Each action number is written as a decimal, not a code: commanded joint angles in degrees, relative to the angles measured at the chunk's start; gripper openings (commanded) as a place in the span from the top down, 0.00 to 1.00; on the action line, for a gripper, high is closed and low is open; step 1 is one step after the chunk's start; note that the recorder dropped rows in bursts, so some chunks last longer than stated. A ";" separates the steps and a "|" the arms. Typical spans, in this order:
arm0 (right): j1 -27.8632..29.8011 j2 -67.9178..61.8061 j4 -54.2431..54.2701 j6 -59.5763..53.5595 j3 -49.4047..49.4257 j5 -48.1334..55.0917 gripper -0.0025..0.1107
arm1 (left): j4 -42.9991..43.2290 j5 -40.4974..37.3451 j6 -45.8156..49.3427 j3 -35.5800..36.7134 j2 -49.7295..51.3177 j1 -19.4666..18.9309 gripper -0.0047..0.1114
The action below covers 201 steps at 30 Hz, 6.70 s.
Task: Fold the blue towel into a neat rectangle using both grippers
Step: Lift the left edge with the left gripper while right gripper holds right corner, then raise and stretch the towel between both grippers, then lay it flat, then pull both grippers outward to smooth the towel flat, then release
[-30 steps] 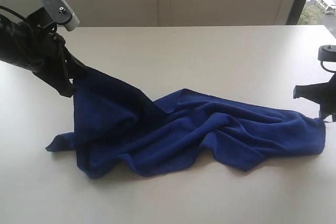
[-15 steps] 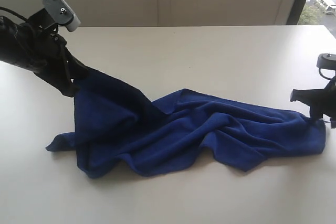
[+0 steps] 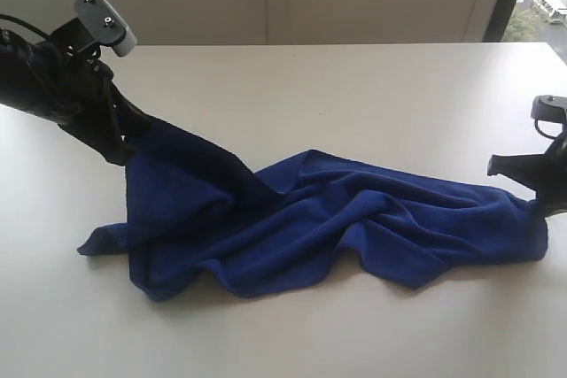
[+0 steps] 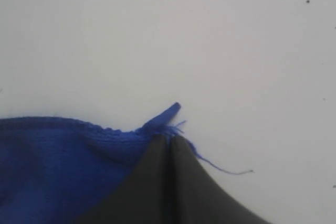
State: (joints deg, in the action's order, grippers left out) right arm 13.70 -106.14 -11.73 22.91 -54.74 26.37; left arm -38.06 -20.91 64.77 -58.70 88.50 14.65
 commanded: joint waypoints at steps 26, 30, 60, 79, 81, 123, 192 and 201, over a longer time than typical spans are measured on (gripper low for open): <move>0.63 56.73 -2.48 -20.35 0.14 7.55 0.98 | 12.19 -11.10 -23.92 -0.08 -31.89 -0.34 0.96; 0.63 65.78 -2.48 -20.35 0.14 12.66 0.98 | 17.06 -16.14 -31.07 -0.08 -39.52 -0.34 0.96; -2.98 26.62 0.01 -19.63 9.44 -14.27 0.98 | 27.65 28.10 -47.20 18.04 -8.31 -0.70 0.96; -2.73 -2.19 0.14 -19.24 -1.94 -24.25 0.98 | 25.19 50.02 -46.96 10.38 17.48 -0.85 0.96; -2.32 -2.86 0.23 -18.31 -3.08 -24.25 0.98 | 24.84 49.92 -46.55 9.15 18.26 -0.85 0.96; 3.09 -9.65 0.27 -16.07 -11.47 -27.75 0.98 | 20.91 43.50 -45.59 -2.13 25.77 -8.09 0.96; 2.73 2.34 25.68 -28.19 -7.98 4.88 0.53 | 21.06 -0.03 -54.97 -2.03 11.92 -10.35 0.96; 2.73 -1.94 25.43 -30.55 -10.77 6.57 0.44 | 21.86 -9.96 -54.54 -2.03 6.86 -18.49 0.96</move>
State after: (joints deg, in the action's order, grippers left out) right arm 16.32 -107.45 14.11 -6.47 -65.09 33.09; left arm -16.29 -27.40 10.76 -60.63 97.99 -2.02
